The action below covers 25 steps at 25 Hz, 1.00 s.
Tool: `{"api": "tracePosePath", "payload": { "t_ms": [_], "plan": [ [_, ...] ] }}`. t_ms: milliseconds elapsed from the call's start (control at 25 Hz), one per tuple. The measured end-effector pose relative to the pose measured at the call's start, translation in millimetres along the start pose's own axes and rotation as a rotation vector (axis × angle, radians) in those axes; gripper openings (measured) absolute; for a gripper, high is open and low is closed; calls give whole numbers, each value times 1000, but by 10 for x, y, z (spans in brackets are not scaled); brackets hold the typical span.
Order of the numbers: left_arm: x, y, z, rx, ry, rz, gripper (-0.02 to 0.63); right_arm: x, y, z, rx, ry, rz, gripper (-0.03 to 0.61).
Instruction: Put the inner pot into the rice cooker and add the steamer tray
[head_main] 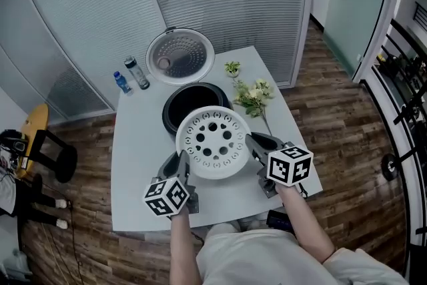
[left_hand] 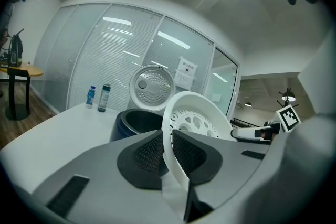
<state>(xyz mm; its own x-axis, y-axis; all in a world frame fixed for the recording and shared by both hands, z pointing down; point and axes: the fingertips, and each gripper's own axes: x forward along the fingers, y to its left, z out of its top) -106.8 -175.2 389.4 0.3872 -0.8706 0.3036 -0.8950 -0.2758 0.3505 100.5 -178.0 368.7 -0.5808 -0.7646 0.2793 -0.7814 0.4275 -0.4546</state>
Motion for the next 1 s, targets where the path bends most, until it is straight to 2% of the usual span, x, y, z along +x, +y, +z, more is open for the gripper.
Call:
{"api": "tracePosePath", "payload": {
  "t_ms": [600,1000],
  "plan": [
    [212,228,132,-36,-25,21,58,377,-43,137,-2,23,41,41],
    [211,325,164,-41,-73,48,58,573,-34,179,-19,21,110,41]
  ]
}}
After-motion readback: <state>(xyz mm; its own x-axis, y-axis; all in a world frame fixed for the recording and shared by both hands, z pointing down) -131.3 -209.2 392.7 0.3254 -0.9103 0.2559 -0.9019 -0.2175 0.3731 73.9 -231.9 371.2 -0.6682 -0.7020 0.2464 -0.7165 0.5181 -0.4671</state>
